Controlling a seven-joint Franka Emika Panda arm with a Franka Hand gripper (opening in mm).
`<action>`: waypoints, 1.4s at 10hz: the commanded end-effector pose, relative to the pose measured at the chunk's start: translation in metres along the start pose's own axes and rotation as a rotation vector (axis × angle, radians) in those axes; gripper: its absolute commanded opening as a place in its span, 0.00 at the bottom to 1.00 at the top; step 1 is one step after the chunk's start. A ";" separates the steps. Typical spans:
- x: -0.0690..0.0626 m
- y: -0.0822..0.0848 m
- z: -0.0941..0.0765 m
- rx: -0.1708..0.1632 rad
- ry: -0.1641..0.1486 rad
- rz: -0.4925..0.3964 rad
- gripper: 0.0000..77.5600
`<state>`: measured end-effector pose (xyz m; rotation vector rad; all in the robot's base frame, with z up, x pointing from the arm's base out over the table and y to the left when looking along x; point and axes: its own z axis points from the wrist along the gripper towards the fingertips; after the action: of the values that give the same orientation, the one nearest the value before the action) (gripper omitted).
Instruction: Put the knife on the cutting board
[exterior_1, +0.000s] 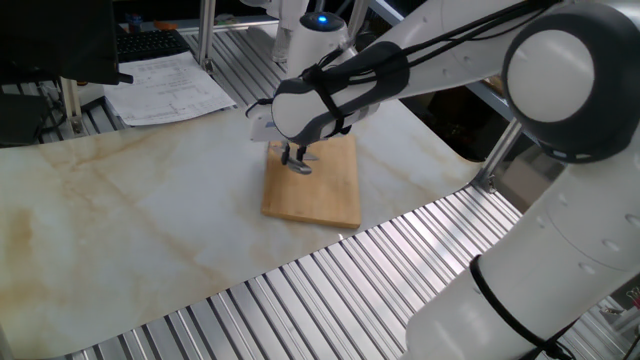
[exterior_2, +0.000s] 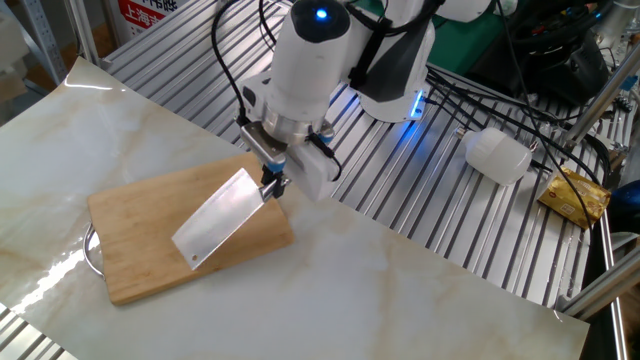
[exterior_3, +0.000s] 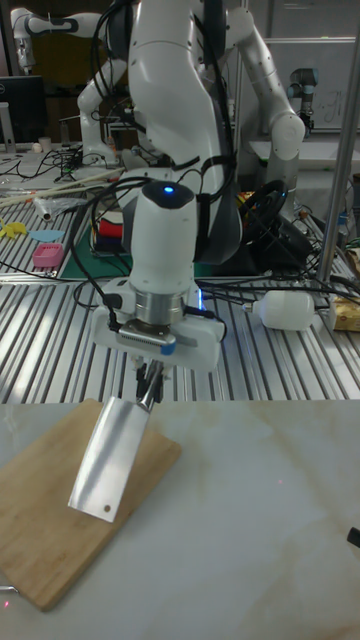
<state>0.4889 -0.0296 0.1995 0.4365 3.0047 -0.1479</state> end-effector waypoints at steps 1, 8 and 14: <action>-0.010 -0.008 0.007 0.018 -0.049 0.029 0.01; -0.023 -0.023 0.024 0.042 -0.089 0.045 0.01; -0.029 -0.032 0.034 0.053 -0.108 0.037 0.01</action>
<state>0.5081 -0.0702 0.1707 0.4781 2.8982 -0.2379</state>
